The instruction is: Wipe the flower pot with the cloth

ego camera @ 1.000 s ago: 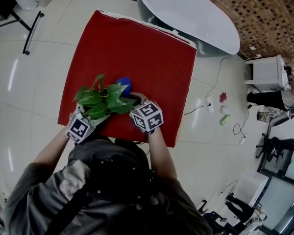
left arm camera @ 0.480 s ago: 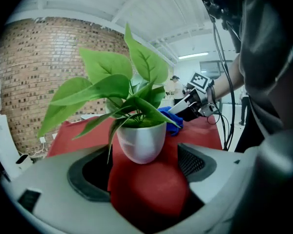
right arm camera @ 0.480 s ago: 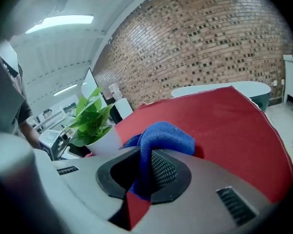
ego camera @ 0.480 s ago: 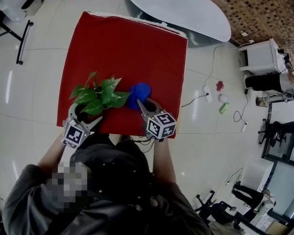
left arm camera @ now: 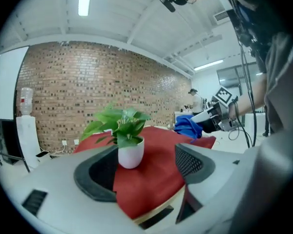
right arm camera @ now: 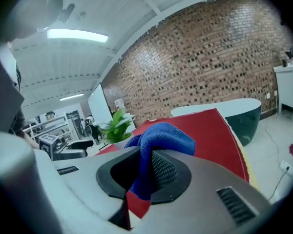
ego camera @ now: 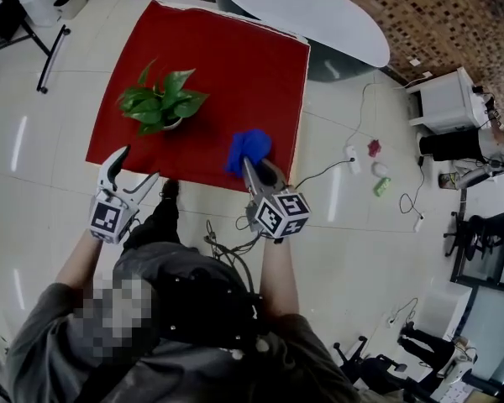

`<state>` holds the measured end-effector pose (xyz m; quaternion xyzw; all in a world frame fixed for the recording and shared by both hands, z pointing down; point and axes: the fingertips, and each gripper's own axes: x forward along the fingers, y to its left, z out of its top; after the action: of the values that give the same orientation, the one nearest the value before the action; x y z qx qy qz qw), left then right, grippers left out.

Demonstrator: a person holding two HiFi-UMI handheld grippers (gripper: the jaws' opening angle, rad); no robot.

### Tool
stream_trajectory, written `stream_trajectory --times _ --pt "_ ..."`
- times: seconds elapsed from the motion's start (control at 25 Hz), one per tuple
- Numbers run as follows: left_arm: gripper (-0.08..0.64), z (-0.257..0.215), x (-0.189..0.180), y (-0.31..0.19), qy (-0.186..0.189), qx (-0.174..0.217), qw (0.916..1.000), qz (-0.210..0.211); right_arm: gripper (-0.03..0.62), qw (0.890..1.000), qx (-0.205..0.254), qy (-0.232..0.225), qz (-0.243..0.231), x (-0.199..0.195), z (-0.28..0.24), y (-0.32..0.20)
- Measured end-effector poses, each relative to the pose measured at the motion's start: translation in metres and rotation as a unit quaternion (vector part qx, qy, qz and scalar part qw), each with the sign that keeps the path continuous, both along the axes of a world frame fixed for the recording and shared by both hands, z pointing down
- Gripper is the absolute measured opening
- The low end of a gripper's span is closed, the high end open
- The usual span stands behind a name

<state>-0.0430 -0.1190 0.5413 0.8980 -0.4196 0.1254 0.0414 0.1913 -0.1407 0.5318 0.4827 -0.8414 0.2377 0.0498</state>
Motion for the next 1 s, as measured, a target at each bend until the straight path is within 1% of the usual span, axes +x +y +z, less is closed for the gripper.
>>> stream_trajectory --times 0.08,0.12,0.16,0.28,0.36,0.44,0.48,0.6,0.68,0.8,0.84,0.96,1.0 --pt "0.401 -0.024 0.015 0.04 0.034 0.015 0.9993 -0.001 0.061 1.0 0.028 0.007 -0.003 0.008 -0.021 0.045" --pt "0.355 -0.035 0.022 0.065 0.048 0.022 0.9986 0.002 0.061 0.999 0.043 0.01 -0.002 0.012 -0.031 0.069" --pt "0.275 -0.045 0.03 0.09 0.059 0.028 0.9979 0.005 0.061 0.998 0.057 0.011 0.0 0.016 -0.043 0.092" --pt "0.246 -0.079 0.06 0.156 0.082 0.045 0.9953 0.024 0.061 0.995 0.098 0.012 0.004 0.034 -0.082 0.152" --pt "0.213 -0.103 0.08 0.186 0.09 0.05 0.9942 0.033 0.061 0.992 0.122 0.015 0.0 0.045 -0.11 0.182" --pt "0.168 -0.124 0.092 0.214 0.104 0.053 0.9925 0.035 0.061 0.989 0.146 0.014 -0.001 0.05 -0.132 0.214" --pt "0.153 -0.13 0.093 0.23 0.112 0.056 0.9916 0.034 0.061 0.987 0.157 0.012 0.0 0.05 -0.139 0.234" --pt "0.153 -0.134 0.089 0.271 0.122 0.052 0.991 0.018 0.061 0.983 0.184 0.015 -0.003 0.046 -0.149 0.286" --pt "0.152 -0.136 0.091 0.278 0.12 0.048 0.9917 0.006 0.061 0.982 0.188 0.017 0.0 0.05 -0.148 0.3" --pt "0.139 -0.144 0.092 0.28 0.118 0.059 0.9912 0.009 0.061 0.981 0.195 0.017 0.014 0.053 -0.154 0.309" --pt "0.126 -0.15 0.086 0.287 0.119 0.061 0.9909 0.012 0.061 0.979 0.201 0.015 0.019 0.047 -0.16 0.317" --pt "0.123 -0.167 0.053 0.322 0.131 0.063 0.9891 0.021 0.061 0.973 0.226 0.003 0.04 0.019 -0.184 0.358" --pt "0.112 -0.171 0.043 0.332 0.136 0.063 0.9884 0.024 0.061 0.972 0.232 0.001 0.048 0.01 -0.19 0.369"
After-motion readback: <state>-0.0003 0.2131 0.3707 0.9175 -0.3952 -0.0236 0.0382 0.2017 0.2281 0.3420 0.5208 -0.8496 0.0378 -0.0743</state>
